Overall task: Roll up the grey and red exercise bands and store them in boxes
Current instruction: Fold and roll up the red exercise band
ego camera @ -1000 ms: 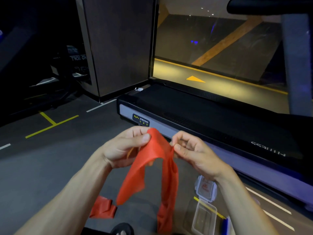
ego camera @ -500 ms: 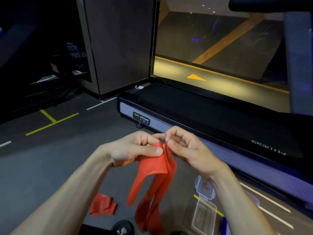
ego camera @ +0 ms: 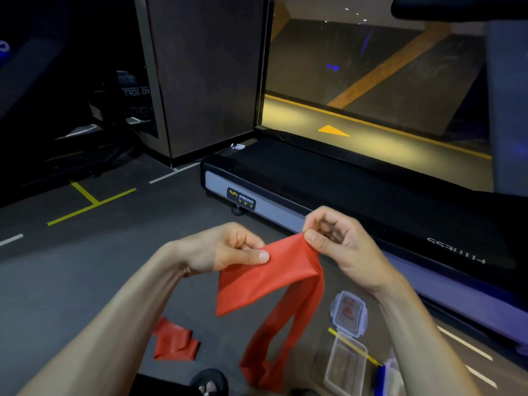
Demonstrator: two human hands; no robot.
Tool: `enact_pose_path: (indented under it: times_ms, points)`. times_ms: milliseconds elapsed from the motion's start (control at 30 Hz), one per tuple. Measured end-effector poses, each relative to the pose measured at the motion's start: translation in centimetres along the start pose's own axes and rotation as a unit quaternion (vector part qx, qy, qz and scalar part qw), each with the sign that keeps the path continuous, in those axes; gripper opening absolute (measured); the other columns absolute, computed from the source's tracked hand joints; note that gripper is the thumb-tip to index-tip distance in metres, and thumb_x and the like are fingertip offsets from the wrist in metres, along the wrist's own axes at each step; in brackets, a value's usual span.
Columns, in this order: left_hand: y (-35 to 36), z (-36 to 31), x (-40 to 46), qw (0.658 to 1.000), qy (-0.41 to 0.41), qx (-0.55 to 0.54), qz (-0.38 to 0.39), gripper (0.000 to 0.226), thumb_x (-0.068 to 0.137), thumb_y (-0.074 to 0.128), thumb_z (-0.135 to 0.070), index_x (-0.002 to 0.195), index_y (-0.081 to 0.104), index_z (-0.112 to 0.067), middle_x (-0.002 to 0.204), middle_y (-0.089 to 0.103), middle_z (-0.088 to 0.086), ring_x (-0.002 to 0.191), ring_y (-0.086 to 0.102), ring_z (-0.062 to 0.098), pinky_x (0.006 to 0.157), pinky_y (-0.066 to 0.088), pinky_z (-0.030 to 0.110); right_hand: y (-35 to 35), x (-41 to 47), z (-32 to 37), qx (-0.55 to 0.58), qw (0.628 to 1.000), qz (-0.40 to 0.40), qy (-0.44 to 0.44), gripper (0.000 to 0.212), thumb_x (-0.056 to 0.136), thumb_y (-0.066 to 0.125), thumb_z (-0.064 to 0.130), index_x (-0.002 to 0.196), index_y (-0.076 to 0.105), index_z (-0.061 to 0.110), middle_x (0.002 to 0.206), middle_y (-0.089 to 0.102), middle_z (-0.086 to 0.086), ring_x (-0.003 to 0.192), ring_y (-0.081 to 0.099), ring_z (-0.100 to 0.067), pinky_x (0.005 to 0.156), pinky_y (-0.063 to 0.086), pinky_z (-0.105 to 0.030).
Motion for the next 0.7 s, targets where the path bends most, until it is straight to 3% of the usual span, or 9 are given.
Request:
enact_pose_path:
  times_ms: [100, 233, 333, 433, 500, 600, 700]
  points:
    - [-0.2, -0.2, 0.1, 0.999, 0.017, 0.018, -0.024, 0.025, 0.097, 0.068, -0.025, 0.071, 0.066, -0.022, 0.061, 0.042, -0.006, 0.059, 0.029, 0.012, 0.055, 0.019, 0.029, -0.3, -0.1, -0.1, 0.004, 1.000, -0.012, -0.004, 0.015, 0.092, 0.067, 0.022, 0.095, 0.061, 0.008, 0.082, 0.061, 0.008, 0.077, 0.053, -0.005, 0.074, 0.044, -0.016]
    - [-0.2, 0.0, 0.0, 0.999, 0.017, 0.004, -0.031, 0.021, 0.095, 0.070, -0.027, 0.075, 0.068, -0.020, 0.061, 0.046, -0.003, 0.060, 0.031, 0.014, 0.056, 0.019, 0.032, -0.3, -0.2, -0.4, 0.013, 1.000, -0.011, 0.007, 0.010, 0.093, 0.065, 0.015, 0.095, 0.060, 0.007, 0.081, 0.061, 0.009, 0.076, 0.053, -0.005, 0.073, 0.043, -0.016]
    - [-0.2, 0.0, -0.1, 0.999, 0.018, -0.004, -0.032, 0.019, 0.094, 0.069, -0.030, 0.080, 0.069, -0.017, 0.064, 0.046, 0.003, 0.064, 0.028, 0.022, 0.060, 0.014, 0.041, -0.4, -0.2, -0.4, 0.012, 1.000, -0.011, 0.012, 0.009, 0.093, 0.064, 0.013, 0.095, 0.060, 0.005, 0.079, 0.060, 0.009, 0.075, 0.052, -0.006, 0.074, 0.043, -0.016]
    - [-0.4, 0.0, -0.1, 0.999, 0.018, -0.011, -0.026, 0.018, 0.096, 0.069, -0.026, 0.083, 0.069, -0.013, 0.063, 0.050, 0.002, 0.061, 0.032, 0.021, 0.058, 0.017, 0.036, -0.5, -0.3, -0.5, 0.011, 1.000, -0.012, 0.023, 0.009, 0.093, 0.063, 0.013, 0.095, 0.060, 0.005, 0.079, 0.060, 0.008, 0.075, 0.052, -0.006, 0.074, 0.043, -0.016]
    - [-0.4, -0.3, -0.2, 0.999, 0.029, -0.026, -0.018, 0.017, 0.098, 0.063, -0.014, 0.082, 0.068, -0.012, 0.061, 0.058, -0.008, 0.055, 0.044, 0.008, 0.054, 0.026, 0.021, -0.5, -0.5, -0.7, 0.007, 0.999, -0.002, 0.035, 0.007, 0.095, 0.062, 0.013, 0.096, 0.059, 0.007, 0.081, 0.061, 0.007, 0.077, 0.053, -0.007, 0.075, 0.044, -0.017]
    - [-0.4, -0.9, -0.4, 0.996, 0.059, -0.062, -0.009, 0.021, 0.097, 0.062, -0.012, 0.080, 0.071, -0.019, 0.063, 0.061, -0.010, 0.054, 0.049, -0.001, 0.053, 0.037, 0.012, 0.1, -0.5, -1.0, 0.052, 0.997, 0.023, 0.056, 0.010, 0.096, 0.062, 0.019, 0.099, 0.057, 0.010, 0.102, 0.070, -0.002, 0.095, 0.063, -0.013, 0.088, 0.049, -0.024]
    - [-0.2, -1.2, -0.3, 0.996, 0.067, -0.061, 0.006, 0.022, 0.098, 0.064, -0.013, 0.079, 0.073, -0.021, 0.065, 0.061, -0.006, 0.055, 0.049, 0.002, 0.053, 0.037, 0.015, 1.3, -0.3, -1.0, 0.158, 0.984, 0.046, 0.062, 0.015, 0.096, 0.059, 0.023, 0.101, 0.052, 0.011, 0.134, 0.065, -0.017, 0.126, 0.062, -0.034, 0.111, 0.044, -0.046]
Point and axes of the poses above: each hand's wrist, its own x-axis towards the middle knuckle, its own y-axis out of the palm, z = x × y, the point moved 1 cm from there along x, towards the middle knuckle
